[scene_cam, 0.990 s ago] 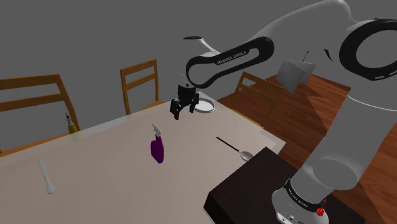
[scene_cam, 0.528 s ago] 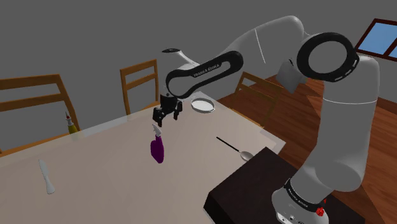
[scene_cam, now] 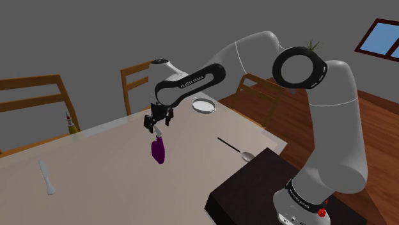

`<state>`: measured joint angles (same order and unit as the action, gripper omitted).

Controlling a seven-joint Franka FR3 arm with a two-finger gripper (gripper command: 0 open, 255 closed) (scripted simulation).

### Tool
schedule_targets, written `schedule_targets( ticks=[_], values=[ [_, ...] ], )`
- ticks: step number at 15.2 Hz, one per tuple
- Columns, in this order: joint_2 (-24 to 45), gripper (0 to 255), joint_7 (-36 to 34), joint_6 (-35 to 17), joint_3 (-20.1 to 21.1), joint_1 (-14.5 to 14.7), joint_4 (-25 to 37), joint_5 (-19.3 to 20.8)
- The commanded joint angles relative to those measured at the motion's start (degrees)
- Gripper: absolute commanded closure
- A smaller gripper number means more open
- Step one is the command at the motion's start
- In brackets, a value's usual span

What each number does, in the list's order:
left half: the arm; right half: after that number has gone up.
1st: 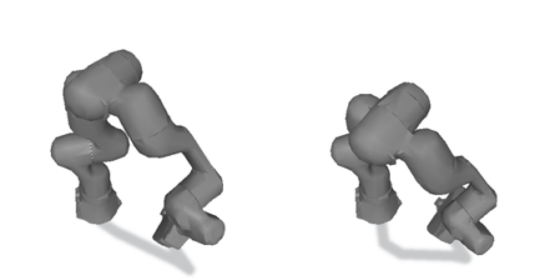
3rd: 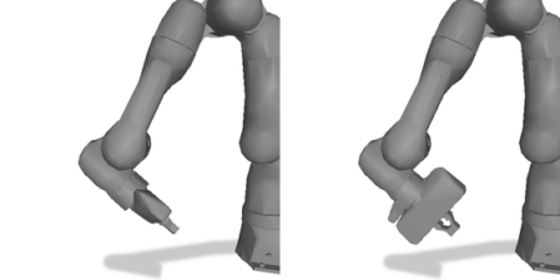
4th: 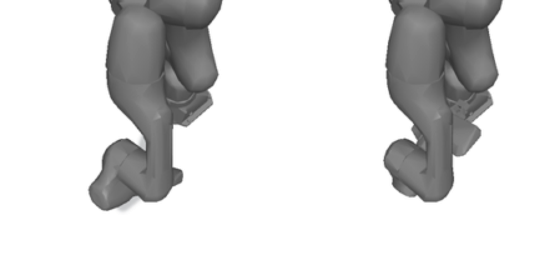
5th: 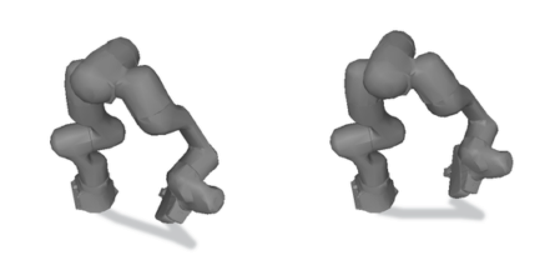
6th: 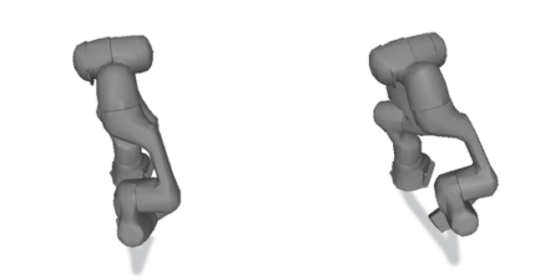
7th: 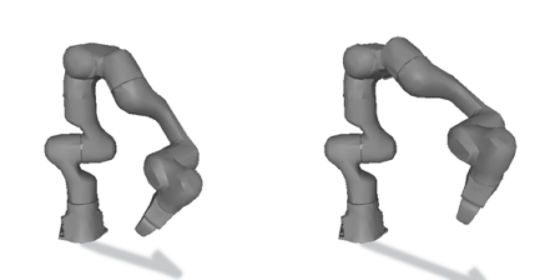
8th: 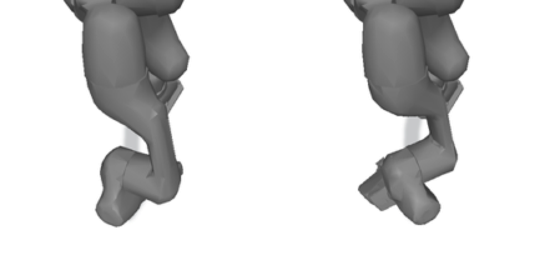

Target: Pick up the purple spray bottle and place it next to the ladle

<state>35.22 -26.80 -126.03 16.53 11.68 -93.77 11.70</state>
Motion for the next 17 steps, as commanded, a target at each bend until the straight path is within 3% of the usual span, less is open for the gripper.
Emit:
schedule_targets(
  ticks=[1, 11, 12, 17],
  values=[
    [1.0, 0, -0.2, -1.1, -0.2, 0.2, 0.0, 0.3],
    [2.2, 0, -0.4, -2.4, -0.5, 0.4, -0.3, 0.7],
    [2.2, 255, -0.4, -2.4, -0.5, 0.4, -0.3, 0.7],
    [2.2, 255, -0.4, -2.4, -0.5, 0.4, -0.3, 0.7]
  ],
)
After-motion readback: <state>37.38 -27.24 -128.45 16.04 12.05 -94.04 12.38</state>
